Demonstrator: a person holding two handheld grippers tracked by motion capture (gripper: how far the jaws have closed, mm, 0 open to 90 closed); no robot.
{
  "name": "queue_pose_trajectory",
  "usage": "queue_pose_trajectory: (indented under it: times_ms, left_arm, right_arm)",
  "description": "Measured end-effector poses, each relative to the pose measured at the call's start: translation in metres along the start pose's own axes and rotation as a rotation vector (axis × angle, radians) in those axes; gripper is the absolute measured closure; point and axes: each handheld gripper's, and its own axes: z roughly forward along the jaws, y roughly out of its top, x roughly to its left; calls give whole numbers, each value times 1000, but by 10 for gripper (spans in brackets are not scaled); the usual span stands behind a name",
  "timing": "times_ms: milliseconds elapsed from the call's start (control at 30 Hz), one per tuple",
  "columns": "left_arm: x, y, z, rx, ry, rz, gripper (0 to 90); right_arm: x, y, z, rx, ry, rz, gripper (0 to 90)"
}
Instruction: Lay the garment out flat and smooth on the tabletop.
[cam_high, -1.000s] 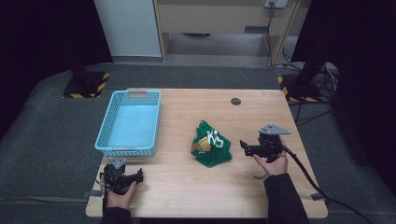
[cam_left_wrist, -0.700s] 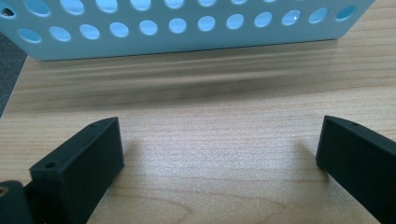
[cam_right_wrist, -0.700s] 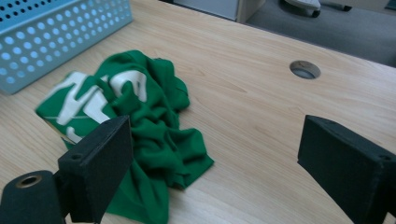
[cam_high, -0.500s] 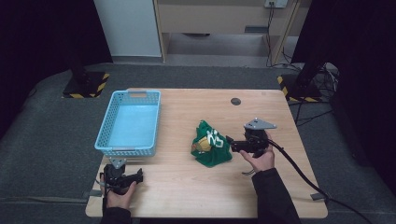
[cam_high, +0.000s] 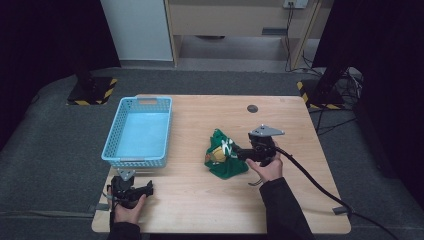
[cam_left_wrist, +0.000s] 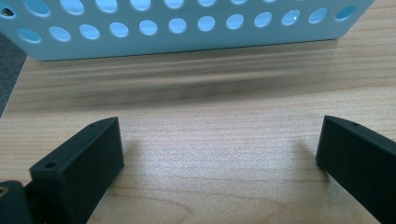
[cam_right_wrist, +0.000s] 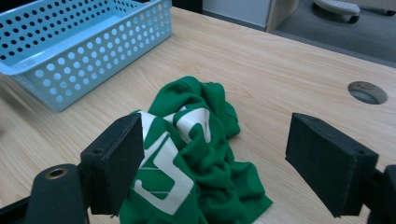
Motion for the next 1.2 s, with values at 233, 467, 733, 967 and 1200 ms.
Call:
queue_pose_trajectory:
  times_ms: [233, 467, 733, 967, 1200]
  left_arm:
    - [0, 0, 0, 0, 0, 0, 0]
    - [0, 0, 0, 0, 0, 0, 0]
    - [0, 0, 0, 0, 0, 1, 0]
    - [0, 0, 0, 0, 0, 0, 0]
    - [0, 0, 0, 0, 0, 0, 0]
  right_arm:
    - [5, 2, 12, 9, 24, -1, 212]
    - [10, -5, 28, 31, 56, 1, 265]
    - [12, -13, 38, 71, 85, -16, 448]
    - [13, -28, 52, 142, 36, -46, 702]
    - [11, -32, 50, 114, 28, -1, 845]
